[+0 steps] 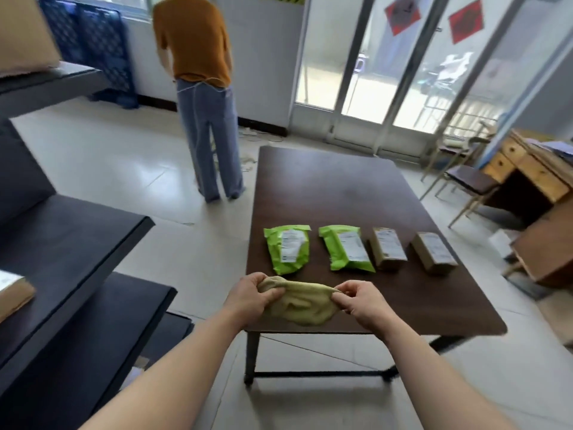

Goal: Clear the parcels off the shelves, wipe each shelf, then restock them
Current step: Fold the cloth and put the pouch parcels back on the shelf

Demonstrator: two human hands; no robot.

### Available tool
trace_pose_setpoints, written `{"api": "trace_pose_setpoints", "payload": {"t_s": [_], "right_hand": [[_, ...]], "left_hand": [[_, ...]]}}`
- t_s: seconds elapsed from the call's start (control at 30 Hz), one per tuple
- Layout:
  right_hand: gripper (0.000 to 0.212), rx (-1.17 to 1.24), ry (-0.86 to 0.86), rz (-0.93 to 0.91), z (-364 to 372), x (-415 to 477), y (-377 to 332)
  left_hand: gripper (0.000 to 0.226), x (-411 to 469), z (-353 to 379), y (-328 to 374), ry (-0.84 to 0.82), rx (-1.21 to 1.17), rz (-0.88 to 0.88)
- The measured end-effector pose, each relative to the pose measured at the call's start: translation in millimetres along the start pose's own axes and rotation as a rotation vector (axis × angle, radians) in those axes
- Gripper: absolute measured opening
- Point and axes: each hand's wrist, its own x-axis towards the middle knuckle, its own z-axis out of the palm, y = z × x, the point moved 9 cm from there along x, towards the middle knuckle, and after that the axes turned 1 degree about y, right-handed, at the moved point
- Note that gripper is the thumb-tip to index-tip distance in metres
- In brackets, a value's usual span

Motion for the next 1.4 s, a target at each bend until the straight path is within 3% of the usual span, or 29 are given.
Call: {"api": "trace_pose_setpoints", "payload": {"t_s": [0.17,0.3,0.53,0.6,0.7,0.83,1.13,1.23,1.4], "right_hand": [[0.016,0.018,0.098,0.091,-69,12,59],[0.011,0.029,0.113,0.134,-105,40,99],[0.007,-0.095,0.100,0.148,-139,124,147],[0.016,-0.139,0.039,0.167,-137,146,162],[0.039,-0.300,-0.089,0.157,-129,171,171],[0.051,-0.439,-0.137,0.038,-124,204,155],[0.065,-0.483,-0.077,-0.111,-95,247,107],[0.070,-0.544,-0.042,-0.098,-85,258,101],[0.080,-0.625,-0.031,-0.015,-69,278,110]], "left_hand": [[0.018,29,73,15,-0.081,0.047,-0.004],[0.009,64,131,16,-0.137,0.142,-0.053],[0.007,123,198,-3,0.028,0.202,-0.267],[0.009,136,214,-14,0.049,0.187,-0.341],[0.033,150,228,-25,0.077,0.159,-0.409],[0.049,171,221,-19,0.156,0.226,-0.389],[0.057,210,165,25,0.389,0.461,-0.100],[0.070,222,142,16,0.424,0.625,-0.161],[0.095,240,118,-21,0.312,0.831,-0.318]]}}
